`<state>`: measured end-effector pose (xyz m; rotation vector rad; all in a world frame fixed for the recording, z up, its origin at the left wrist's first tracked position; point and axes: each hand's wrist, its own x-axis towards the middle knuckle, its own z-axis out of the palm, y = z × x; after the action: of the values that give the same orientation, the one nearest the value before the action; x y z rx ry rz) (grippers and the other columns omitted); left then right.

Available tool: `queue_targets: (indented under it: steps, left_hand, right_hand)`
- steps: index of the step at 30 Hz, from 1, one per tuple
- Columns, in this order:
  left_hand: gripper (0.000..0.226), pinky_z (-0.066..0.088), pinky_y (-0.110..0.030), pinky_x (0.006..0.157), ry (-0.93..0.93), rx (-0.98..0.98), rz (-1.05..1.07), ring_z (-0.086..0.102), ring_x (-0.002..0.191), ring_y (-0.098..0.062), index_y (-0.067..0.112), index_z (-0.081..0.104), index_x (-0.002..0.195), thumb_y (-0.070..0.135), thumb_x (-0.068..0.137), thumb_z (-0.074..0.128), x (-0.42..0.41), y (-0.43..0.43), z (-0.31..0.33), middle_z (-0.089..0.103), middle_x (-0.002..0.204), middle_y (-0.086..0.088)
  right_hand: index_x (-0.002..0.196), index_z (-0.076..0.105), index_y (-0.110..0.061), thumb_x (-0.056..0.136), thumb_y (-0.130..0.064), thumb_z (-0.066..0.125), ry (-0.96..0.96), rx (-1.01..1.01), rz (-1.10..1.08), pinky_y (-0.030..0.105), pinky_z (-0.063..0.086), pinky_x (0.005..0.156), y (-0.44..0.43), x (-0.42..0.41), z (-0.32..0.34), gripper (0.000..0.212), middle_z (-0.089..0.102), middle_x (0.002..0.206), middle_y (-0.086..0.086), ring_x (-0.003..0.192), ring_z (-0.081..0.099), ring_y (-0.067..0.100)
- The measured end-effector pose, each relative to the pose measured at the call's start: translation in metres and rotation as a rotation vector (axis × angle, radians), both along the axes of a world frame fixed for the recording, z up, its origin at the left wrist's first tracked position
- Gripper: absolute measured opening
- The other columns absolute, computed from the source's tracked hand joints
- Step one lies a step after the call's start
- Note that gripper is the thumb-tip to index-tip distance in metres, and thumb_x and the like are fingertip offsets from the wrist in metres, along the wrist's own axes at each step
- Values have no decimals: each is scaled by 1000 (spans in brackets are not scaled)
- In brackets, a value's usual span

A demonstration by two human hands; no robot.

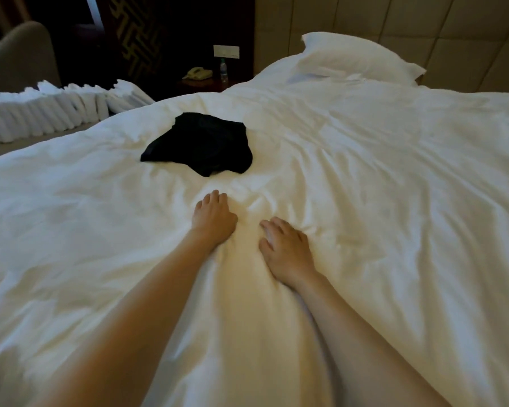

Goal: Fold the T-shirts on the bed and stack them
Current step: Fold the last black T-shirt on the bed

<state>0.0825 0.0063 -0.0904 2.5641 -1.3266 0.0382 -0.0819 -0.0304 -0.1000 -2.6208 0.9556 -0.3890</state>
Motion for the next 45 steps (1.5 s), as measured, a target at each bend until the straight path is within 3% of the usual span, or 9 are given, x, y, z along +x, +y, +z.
queue_targets:
  steps: [7,15,20,23,29,34,37,41,45]
  left_hand:
    - [47,5,-41,117,-100,61,117,-1,145,-31,13,33,142,22,96,31,51,-60,-21,-5,156,-19]
    - [51,16,-45,109,59,-86,304,19,139,-30,1,37,139,27,96,28,93,-95,-27,15,156,-11]
    - [36,33,-42,97,-20,-319,148,41,120,-35,-1,60,120,11,98,33,83,-87,-30,45,133,-18]
    - [30,36,-37,74,28,-499,-43,53,90,-33,-3,70,92,13,94,45,63,-76,-33,60,96,-23]
    - [29,28,-25,52,459,-537,-201,35,48,-7,10,54,54,14,82,57,-1,-29,-23,43,50,0]
    - [29,25,-21,46,781,-305,-436,28,39,-5,21,42,34,23,63,46,-71,18,-13,34,35,9]
    - [31,26,-19,44,821,-104,-526,31,36,-5,23,45,30,23,62,46,-107,36,-14,37,32,10]
    - [39,28,-22,49,809,81,-557,32,37,-5,23,41,37,17,74,52,-131,50,-6,37,33,11]
    - [26,35,-18,57,848,157,-545,41,47,-2,25,51,38,29,64,48,-159,74,6,46,39,12]
  right_hand:
    - [142,35,-31,98,-37,31,-37,-37,-12,31,10,111,-43,43,-28,44,26,153,-7,142,17,9]
    - [139,38,-36,98,-37,32,-93,-14,-17,29,10,106,-64,61,-33,42,28,152,-11,141,16,6]
    - [140,37,-35,98,-37,32,-96,18,-23,29,10,109,-61,59,-32,42,27,153,-10,142,15,6]
    - [143,33,-33,99,-37,30,-56,39,-12,31,8,112,-56,55,-30,45,22,155,-9,144,11,8]
    - [138,45,-22,100,-34,37,-259,391,-73,30,16,116,-48,42,-14,41,43,145,-5,137,31,12]
    - [131,52,-14,99,-30,43,-450,750,-158,38,35,107,-28,22,-7,37,55,132,8,123,49,23]
    - [117,60,-4,95,-12,51,-620,978,-190,28,49,82,-12,0,1,25,65,103,11,94,60,21]
    - [87,62,-2,91,-2,49,-769,1156,-264,22,49,58,17,-46,3,14,63,75,10,70,60,20]
    - [90,56,-6,90,-8,43,-985,1299,-464,27,47,54,48,-84,-3,13,56,74,13,64,55,20]
